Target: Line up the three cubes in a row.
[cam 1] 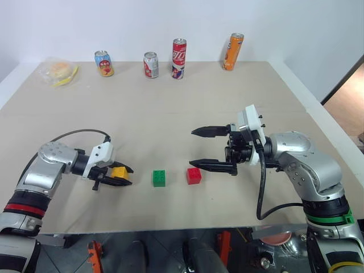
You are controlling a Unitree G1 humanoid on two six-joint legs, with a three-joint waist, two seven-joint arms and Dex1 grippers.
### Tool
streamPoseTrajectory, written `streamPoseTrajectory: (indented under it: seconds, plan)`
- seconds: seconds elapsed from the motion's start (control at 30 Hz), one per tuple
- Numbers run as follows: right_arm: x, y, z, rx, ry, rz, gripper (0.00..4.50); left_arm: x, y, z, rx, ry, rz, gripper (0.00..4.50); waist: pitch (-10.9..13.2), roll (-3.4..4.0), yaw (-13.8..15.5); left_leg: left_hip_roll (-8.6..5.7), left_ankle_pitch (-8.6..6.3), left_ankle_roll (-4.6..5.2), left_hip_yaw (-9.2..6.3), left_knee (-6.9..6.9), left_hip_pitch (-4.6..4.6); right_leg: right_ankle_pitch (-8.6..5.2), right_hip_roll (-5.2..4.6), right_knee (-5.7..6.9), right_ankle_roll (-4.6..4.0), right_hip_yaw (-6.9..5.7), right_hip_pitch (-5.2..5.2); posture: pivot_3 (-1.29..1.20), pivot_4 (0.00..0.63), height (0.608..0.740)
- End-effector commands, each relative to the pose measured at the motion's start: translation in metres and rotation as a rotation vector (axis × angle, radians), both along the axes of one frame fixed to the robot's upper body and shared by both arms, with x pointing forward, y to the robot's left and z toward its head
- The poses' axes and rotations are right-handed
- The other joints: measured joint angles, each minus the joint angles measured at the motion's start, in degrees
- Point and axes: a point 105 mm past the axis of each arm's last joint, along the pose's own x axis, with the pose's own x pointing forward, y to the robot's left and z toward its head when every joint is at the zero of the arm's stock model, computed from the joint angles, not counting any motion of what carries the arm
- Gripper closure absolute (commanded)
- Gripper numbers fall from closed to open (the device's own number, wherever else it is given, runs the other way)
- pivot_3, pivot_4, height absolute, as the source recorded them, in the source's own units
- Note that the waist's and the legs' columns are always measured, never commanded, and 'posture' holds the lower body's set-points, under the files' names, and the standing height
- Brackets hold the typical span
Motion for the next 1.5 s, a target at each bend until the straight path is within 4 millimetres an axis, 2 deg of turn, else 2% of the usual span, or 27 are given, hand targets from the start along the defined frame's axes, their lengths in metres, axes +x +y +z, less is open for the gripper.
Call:
streamPoseTrajectory:
  seconds: [0.03, 0.23, 0.3, 0.5, 0.7, 0.83, 0.93, 1.0, 1.03, 1.1, 1.2, 1.3, 1.5]
  plan:
    - [-0.003, -0.001, 0.014, 0.029, -0.049, 0.007, 0.00, -0.001, -0.003, 0.009, 0.000, -0.022, -0.028, 3.11, 0.0, 0.00, 0.0, 0.00, 0.00, 0.00, 0.00, 0.00, 0.00, 0.00, 0.00, 0.00, 0.00, 0.00, 0.00, 0.00, 0.150, 0.740]
    - [-0.003, -0.001, 0.014, 0.028, -0.047, 0.006, 0.00, -0.002, -0.003, 0.007, 0.010, -0.022, -0.025, 3.11, 0.0, 0.00, 0.0, 0.00, 0.00, 0.00, 0.00, 0.00, 0.00, 0.00, 0.00, 0.00, 0.00, 0.00, 0.00, 0.00, 0.150, 0.740]
    - [-0.003, -0.001, 0.014, 0.027, -0.047, 0.007, 0.00, -0.002, -0.003, 0.006, 0.013, -0.023, -0.023, 2.05, 0.0, 0.00, 0.0, 0.00, 0.00, 0.00, 0.00, 0.00, 0.00, 0.00, 0.00, 0.00, 0.00, 0.00, 0.00, 0.00, 0.150, 0.740]
    - [-0.002, -0.001, 0.014, 0.026, -0.045, 0.010, 0.00, -0.002, -0.002, 0.006, 0.020, -0.027, -0.020, 0.01, 0.0, 0.00, 0.0, 0.00, 0.00, 0.00, 0.00, 0.01, 0.00, 0.00, 0.00, 0.00, 0.00, 0.00, 0.00, 0.00, 0.150, 0.740]
    - [-0.003, 0.000, 0.014, 0.029, -0.041, 0.016, 0.00, -0.004, -0.007, 0.018, -0.028, -0.037, -0.021, 0.01, 0.0, 0.00, 0.0, 0.00, 0.00, 0.00, 0.00, 0.01, 0.00, 0.01, 0.00, 0.00, 0.01, 0.00, 0.00, 0.00, 0.150, 0.740]
    - [-0.004, -0.006, 0.020, 0.104, -0.003, -0.012, 0.00, 0.001, -0.014, 0.060, -0.231, -0.050, 0.092, 0.01, 0.0, 0.00, 0.0, 0.01, 0.00, 0.00, -0.01, 0.01, -0.02, 0.01, 0.00, 0.00, 0.01, 0.00, 0.00, 0.00, 0.150, 0.740]
    - [0.002, -0.011, 0.021, 0.214, 0.030, -0.115, 0.00, 0.019, -0.012, 0.105, -0.506, -0.155, 0.328, 0.01, 0.0, -0.01, 0.0, 0.01, 0.00, 0.00, -0.05, 0.03, -0.02, 0.01, -0.01, 0.00, 0.05, -0.01, 0.04, 0.00, 0.150, 0.740]
    - [0.018, -0.020, 0.015, 0.286, 0.036, -0.275, 0.00, 0.040, 0.009, 0.129, -0.669, -0.294, 0.616, 0.01, 0.0, -0.04, 0.1, 0.00, 0.00, 0.00, -0.08, 0.06, 0.03, 0.01, -0.03, 0.00, 0.09, -0.04, 0.14, 0.00, 0.150, 0.740]
    - [0.027, -0.027, 0.011, 0.316, 0.035, -0.367, 0.00, 0.048, 0.023, 0.132, -0.690, -0.369, 0.773, 0.01, 0.0, -0.04, 0.1, 0.01, 0.00, 0.00, -0.12, 0.14, 0.02, 0.02, -0.02, 0.00, 0.12, -0.08, 0.16, 0.00, 0.150, 0.740]
    - [0.049, -0.045, 0.000, 0.382, 0.035, -0.581, 0.00, 0.055, 0.057, 0.125, -0.688, -0.490, 1.075, 0.01, 0.0, -0.03, -0.1, 0.00, 0.00, 0.00, -0.12, 0.20, 0.06, 0.09, -0.03, 0.01, 0.21, -0.02, 0.20, 0.00, 0.150, 0.740]
    - [0.067, -0.066, -0.020, 0.444, 0.016, -0.839, 0.00, 0.044, 0.088, 0.093, -0.630, -0.575, 1.356, 0.01, -0.1, -0.03, -0.2, -0.07, 0.03, -0.01, 0.10, 0.17, 0.17, 0.28, -0.03, -0.02, 0.31, 0.26, 0.18, 0.00, 0.150, 0.740]
    - [0.078, -0.080, -0.034, 0.500, 0.003, -1.039, 0.00, 0.033, 0.095, 0.074, -0.575, -0.644, 1.475, 0.01, -0.1, -0.07, 0.0, -0.10, 0.04, -0.04, 0.32, 0.10, 0.32, 0.28, -0.10, -0.03, 0.34, 0.39, 0.26, 0.00, 0.150, 0.740]
    - [0.084, -0.066, -0.073, 0.466, -0.018, -1.228, 0.00, 0.034, 0.102, 0.052, -0.570, -0.671, 1.588, 0.01, -0.2, -0.28, 0.3, -0.14, 0.31, -0.03, 0.36, 0.14, 0.17, 0.58, -0.15, -0.08, 0.37, 0.38, 0.15, 0.00, 0.150, 0.740]
